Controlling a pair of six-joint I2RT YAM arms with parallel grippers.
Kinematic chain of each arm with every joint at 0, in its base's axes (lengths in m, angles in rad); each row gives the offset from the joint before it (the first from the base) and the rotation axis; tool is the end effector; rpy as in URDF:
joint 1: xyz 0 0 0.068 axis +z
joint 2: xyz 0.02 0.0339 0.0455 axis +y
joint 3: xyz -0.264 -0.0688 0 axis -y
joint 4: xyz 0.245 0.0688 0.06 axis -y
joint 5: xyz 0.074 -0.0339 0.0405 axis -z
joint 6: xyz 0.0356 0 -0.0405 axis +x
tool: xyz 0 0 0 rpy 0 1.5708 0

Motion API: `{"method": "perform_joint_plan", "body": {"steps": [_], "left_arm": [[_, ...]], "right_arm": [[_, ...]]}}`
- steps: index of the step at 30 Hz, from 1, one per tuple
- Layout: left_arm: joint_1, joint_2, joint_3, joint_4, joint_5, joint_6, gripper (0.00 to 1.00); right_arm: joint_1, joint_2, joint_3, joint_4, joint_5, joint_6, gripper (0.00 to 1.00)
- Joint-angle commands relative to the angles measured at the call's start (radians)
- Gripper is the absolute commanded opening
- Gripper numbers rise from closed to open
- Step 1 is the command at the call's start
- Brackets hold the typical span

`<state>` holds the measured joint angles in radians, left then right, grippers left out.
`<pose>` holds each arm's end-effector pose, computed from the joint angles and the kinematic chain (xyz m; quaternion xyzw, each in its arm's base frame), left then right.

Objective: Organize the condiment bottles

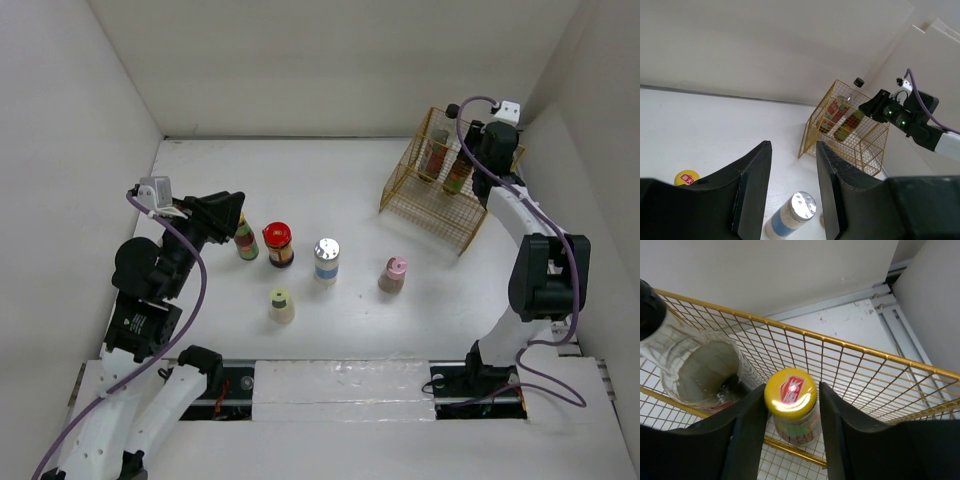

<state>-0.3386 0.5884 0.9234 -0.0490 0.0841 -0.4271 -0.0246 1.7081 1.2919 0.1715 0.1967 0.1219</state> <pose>0.1094 -0.0417 0.4281 0.0071 0.5995 -0.3222 0.7326 0.4099 -0.0170 0.3045 0.1177 0.7778 -0.0475 0.6156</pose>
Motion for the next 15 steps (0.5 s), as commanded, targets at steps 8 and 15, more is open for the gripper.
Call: {"method": "perform_joint_plan", "body": {"steps": [8, 15], "left_arm": [[0.003, 0.014, -0.006, 0.051, 0.017, 0.005, 0.37], [0.003, 0.014, -0.006, 0.051, 0.028, -0.004, 0.37]], "right_arm": [[0.017, -0.166, 0.027, 0.077, 0.004, 0.048, 0.69], [0.207, -0.355, -0.049, 0.103, -0.259, 0.073, 0.37]]}}
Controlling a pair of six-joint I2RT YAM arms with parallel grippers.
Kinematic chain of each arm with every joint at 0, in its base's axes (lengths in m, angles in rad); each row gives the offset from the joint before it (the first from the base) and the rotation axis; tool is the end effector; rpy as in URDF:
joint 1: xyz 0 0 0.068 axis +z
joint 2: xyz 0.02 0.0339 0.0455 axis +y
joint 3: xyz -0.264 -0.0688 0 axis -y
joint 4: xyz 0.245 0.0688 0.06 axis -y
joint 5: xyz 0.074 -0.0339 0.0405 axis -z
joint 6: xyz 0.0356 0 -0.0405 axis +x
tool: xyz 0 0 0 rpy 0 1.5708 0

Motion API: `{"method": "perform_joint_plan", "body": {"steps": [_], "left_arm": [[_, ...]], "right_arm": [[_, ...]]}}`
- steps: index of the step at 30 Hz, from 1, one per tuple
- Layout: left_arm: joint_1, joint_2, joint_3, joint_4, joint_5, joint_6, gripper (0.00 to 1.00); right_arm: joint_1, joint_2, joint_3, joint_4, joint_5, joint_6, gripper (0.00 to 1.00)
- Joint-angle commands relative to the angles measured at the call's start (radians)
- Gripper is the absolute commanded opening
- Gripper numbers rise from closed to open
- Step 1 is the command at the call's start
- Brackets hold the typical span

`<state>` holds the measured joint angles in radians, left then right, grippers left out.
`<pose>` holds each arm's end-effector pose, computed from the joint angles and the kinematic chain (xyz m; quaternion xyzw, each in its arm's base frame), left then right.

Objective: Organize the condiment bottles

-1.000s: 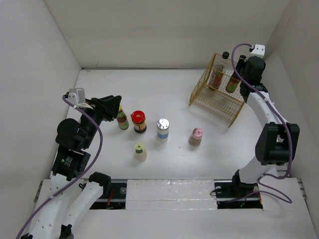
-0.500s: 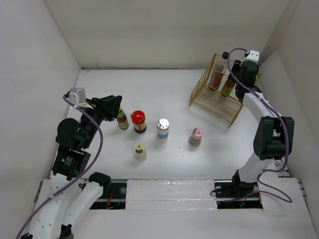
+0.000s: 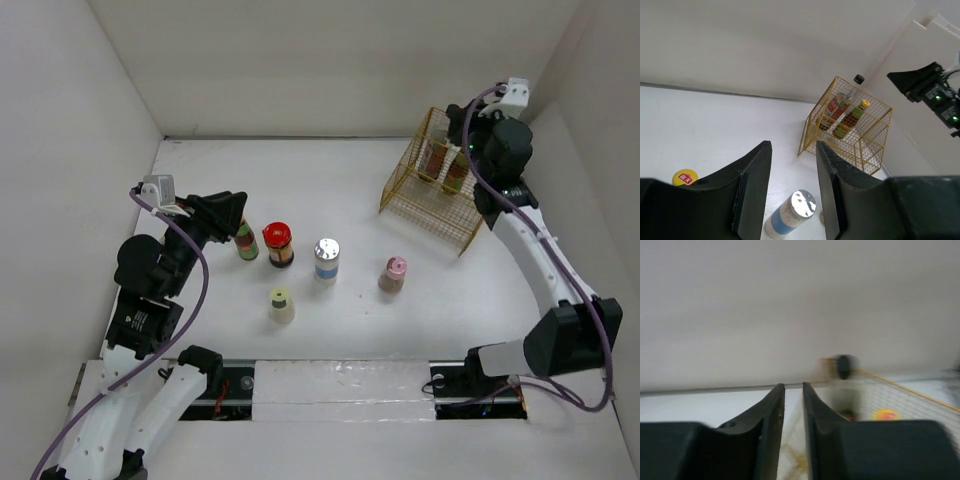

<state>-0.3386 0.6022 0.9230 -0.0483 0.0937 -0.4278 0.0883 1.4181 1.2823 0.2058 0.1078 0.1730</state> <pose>0.1134 -0.0435 0.4267 0.0103 0.6049 -0.3238 0.7274 0.3389 0.0262 0.4084 0.0682 0.6787 0.0587 0.7289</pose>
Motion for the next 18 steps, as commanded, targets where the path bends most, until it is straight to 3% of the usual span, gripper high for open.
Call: {"method": "perform_joint_plan", "body": {"steps": [1, 2, 5, 6, 8, 9, 10, 12, 16, 18], "left_arm": [[0.003, 0.001, -0.006, 0.050, 0.018, -0.003, 0.37], [0.003, 0.001, -0.006, 0.050, 0.018, -0.003, 0.37], [0.003, 0.001, -0.006, 0.050, 0.009, -0.003, 0.29], [0.003, -0.008, -0.006, 0.050, 0.009, -0.003, 0.26], [0.003, -0.009, -0.006, 0.039, -0.017, -0.003, 0.16], [0.003, -0.009, 0.003, 0.039, -0.017, -0.003, 0.15], [0.003, -0.018, 0.004, 0.039, -0.026, -0.003, 0.15], [0.003, -0.028, 0.004, 0.039, -0.026, -0.003, 0.15], [0.003, -0.028, 0.004, 0.048, -0.014, -0.003, 0.27], [0.003, -0.028, -0.006, 0.048, -0.014, -0.003, 0.31]], "right_arm": [[0.181, -0.074, -0.060, 0.099, -0.200, 0.022, 0.23], [0.229, -0.074, -0.095, 0.110, -0.226, 0.022, 0.07], [0.419, -0.050, -0.121, 0.122, -0.293, -0.019, 0.05], [0.462, -0.029, -0.121, 0.098, -0.293, -0.061, 0.09], [0.575, -0.019, -0.130, 0.049, -0.228, -0.101, 0.23], [0.602, -0.019, -0.156, 0.018, -0.194, -0.115, 0.47], [0.623, -0.031, -0.178, 0.008, -0.163, -0.115, 0.63], [0.660, -0.074, -0.251, -0.023, -0.082, -0.115, 0.85], [0.660, -0.128, -0.333, -0.058, -0.017, -0.073, 0.99], [0.674, -0.117, -0.324, -0.097, -0.017, -0.073, 1.00]]}}
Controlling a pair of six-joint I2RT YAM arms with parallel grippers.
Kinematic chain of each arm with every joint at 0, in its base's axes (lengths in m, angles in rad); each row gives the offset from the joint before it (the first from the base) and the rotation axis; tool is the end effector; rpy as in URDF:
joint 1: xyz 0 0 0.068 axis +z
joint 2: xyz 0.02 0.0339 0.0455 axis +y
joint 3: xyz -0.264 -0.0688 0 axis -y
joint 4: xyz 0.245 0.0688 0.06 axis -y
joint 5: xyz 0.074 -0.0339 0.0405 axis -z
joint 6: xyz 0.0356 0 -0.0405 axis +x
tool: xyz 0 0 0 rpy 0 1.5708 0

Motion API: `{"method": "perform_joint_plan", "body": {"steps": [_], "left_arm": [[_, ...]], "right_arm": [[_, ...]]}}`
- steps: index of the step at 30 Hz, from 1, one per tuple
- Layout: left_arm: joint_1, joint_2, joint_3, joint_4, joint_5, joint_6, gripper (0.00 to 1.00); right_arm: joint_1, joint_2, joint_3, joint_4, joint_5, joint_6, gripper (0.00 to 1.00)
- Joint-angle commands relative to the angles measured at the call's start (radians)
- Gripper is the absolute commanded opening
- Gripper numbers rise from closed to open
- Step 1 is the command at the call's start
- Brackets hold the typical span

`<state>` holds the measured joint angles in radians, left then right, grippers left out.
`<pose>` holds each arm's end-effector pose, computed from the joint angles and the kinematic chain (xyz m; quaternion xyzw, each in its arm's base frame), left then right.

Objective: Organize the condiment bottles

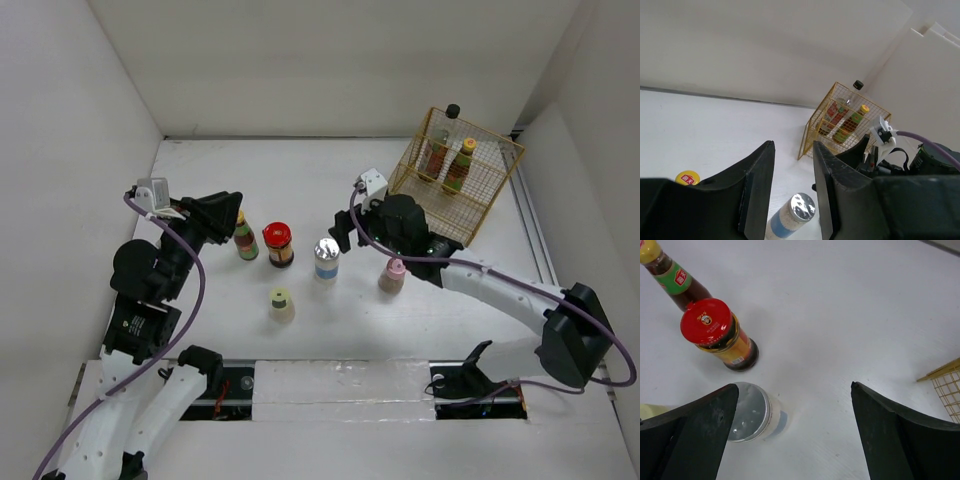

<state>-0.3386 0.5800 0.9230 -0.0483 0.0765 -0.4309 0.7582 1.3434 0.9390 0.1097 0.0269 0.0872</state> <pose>0.1071 -0.0406 0.4289 0.0032 0.5960 -0.3224 0.7354 0.2288 0.2153 0.2976 -0.2569 0.7610 0.2345 0.5476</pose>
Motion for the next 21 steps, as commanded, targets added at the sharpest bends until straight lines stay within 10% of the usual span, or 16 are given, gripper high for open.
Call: {"method": "perform_joint_plan", "body": {"steps": [1, 14, 21], "left_arm": [[0.003, -0.006, -0.006, 0.048, 0.003, 0.000, 0.32], [0.003, 0.012, -0.006, 0.048, 0.032, -0.009, 0.34], [0.003, 0.012, -0.006, 0.048, 0.032, -0.009, 0.34]], "right_arm": [[0.022, -0.033, 0.029, -0.054, 0.064, 0.013, 1.00], [0.135, 0.103, 0.029, -0.056, 0.043, 0.034, 1.00], [0.144, 0.163, 0.083, -0.016, 0.106, 0.037, 0.72]]}}
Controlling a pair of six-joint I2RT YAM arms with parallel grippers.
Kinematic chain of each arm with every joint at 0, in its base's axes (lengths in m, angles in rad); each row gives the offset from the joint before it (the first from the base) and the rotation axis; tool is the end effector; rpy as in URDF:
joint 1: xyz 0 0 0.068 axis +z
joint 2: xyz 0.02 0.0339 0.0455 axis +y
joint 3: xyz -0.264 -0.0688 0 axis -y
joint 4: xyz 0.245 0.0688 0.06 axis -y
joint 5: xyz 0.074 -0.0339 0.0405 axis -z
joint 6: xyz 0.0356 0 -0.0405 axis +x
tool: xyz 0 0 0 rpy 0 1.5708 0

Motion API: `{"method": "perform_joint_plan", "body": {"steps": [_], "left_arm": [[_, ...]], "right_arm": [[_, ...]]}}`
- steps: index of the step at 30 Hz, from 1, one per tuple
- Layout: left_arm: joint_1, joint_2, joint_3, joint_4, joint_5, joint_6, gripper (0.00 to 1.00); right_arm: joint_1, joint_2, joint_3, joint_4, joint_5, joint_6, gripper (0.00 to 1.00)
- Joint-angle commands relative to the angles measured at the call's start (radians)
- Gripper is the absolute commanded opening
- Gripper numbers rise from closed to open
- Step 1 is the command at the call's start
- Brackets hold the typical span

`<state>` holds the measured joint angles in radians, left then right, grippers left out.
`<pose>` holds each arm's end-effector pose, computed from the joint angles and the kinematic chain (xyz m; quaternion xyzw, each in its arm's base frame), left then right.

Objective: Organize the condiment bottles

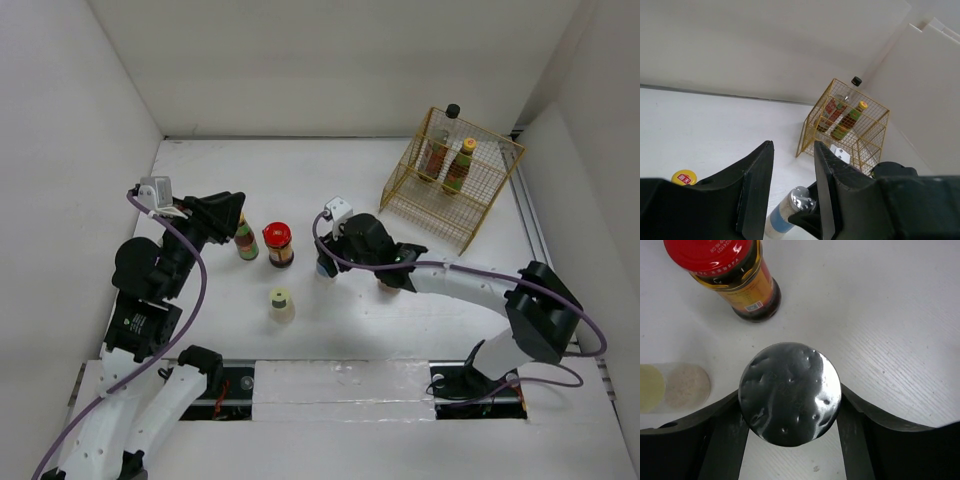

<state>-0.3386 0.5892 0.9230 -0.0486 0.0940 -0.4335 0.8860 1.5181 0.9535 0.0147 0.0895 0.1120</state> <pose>0.1096 -0.0421 0.4280 0.0092 0.5999 -0.3271 0.7301 0.2166 0.2602 0.2395 -0.3087 0.8154 0.1993 0.4472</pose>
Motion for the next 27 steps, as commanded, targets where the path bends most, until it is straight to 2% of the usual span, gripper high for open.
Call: {"method": "perform_joint_plan", "body": {"steps": [1, 5, 9, 13, 14, 18, 27], "left_arm": [[0.003, 0.003, -0.006, 0.049, 0.015, -0.007, 0.34], [0.003, 0.003, -0.006, 0.058, 0.026, -0.007, 0.35], [0.003, 0.003, -0.006, 0.058, 0.035, -0.007, 0.35], [0.003, 0.003, -0.006, 0.058, 0.035, -0.007, 0.35], [0.003, -0.006, -0.006, 0.058, 0.035, -0.007, 0.35], [0.003, -0.006, -0.006, 0.058, 0.035, -0.007, 0.35], [0.003, -0.006, -0.006, 0.058, 0.035, -0.007, 0.35]], "right_arm": [[0.016, -0.034, 0.068, 0.115, 0.044, 0.012, 0.67], [0.016, -0.117, 0.071, 0.157, 0.074, 0.003, 0.59], [-0.022, -0.189, 0.148, 0.154, 0.150, -0.067, 0.57], [-0.195, -0.219, 0.224, 0.130, 0.142, -0.077, 0.57], [-0.272, -0.219, 0.240, 0.117, 0.130, -0.077, 0.56], [-0.434, -0.178, 0.320, 0.097, 0.050, -0.077, 0.56], [-0.651, -0.013, 0.498, 0.057, -0.028, -0.077, 0.54]]}}
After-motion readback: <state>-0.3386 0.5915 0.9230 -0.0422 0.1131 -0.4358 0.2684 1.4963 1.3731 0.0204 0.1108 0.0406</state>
